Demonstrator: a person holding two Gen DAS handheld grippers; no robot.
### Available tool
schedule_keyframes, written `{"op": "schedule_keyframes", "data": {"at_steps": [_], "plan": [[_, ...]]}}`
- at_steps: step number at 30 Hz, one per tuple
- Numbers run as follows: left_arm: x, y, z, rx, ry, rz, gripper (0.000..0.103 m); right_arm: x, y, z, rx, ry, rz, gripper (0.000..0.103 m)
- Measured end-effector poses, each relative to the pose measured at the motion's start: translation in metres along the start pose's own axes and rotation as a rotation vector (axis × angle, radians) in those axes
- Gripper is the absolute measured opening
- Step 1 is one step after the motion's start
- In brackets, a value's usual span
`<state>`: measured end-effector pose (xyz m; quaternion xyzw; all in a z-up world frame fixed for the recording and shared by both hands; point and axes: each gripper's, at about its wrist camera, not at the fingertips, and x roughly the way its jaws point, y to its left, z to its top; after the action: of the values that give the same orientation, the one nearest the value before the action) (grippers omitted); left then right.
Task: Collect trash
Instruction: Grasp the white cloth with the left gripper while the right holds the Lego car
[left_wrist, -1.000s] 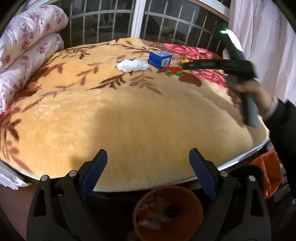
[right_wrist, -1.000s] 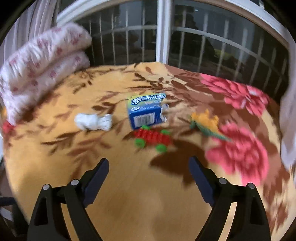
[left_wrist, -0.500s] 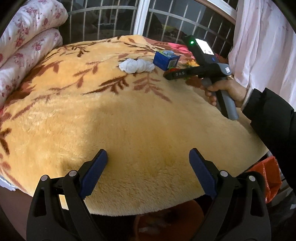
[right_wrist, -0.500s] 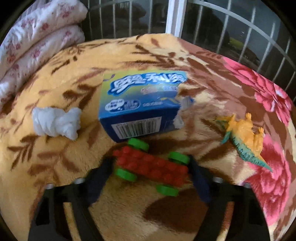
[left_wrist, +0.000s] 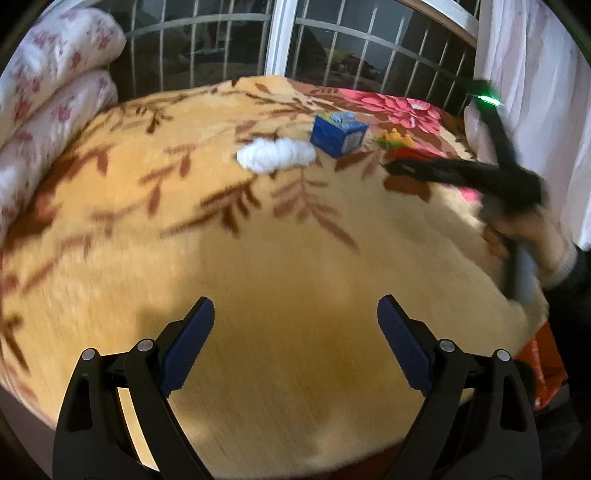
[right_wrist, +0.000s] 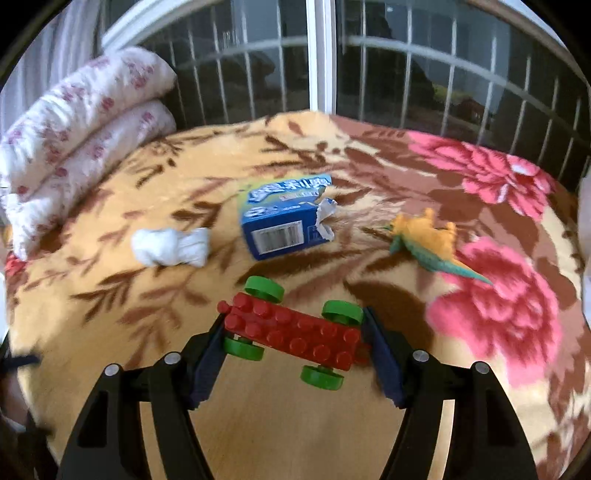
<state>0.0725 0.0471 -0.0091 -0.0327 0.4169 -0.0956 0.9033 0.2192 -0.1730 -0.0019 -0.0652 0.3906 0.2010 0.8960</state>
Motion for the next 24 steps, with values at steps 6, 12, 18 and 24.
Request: {"op": "schedule_keyframes", "data": {"at_steps": [6,12,18,24], "plan": [[0.033,-0.002,0.051,0.185,-0.006,0.051,0.088,-0.06,-0.006,-0.04,0.081,-0.072,0.026,0.069],[0.086,-0.002,0.099,0.338,0.032,0.052,0.088,-0.096,-0.005,-0.078,0.119,-0.085,0.038,0.069],[0.126,-0.001,0.119,0.468,0.05,0.092,0.088,-0.113,-0.012,-0.105,0.215,-0.091,0.069,0.069],[0.149,-0.001,0.132,0.53,0.063,0.094,0.085,-0.111,-0.02,-0.124,0.28,-0.069,0.07,0.069]]}}
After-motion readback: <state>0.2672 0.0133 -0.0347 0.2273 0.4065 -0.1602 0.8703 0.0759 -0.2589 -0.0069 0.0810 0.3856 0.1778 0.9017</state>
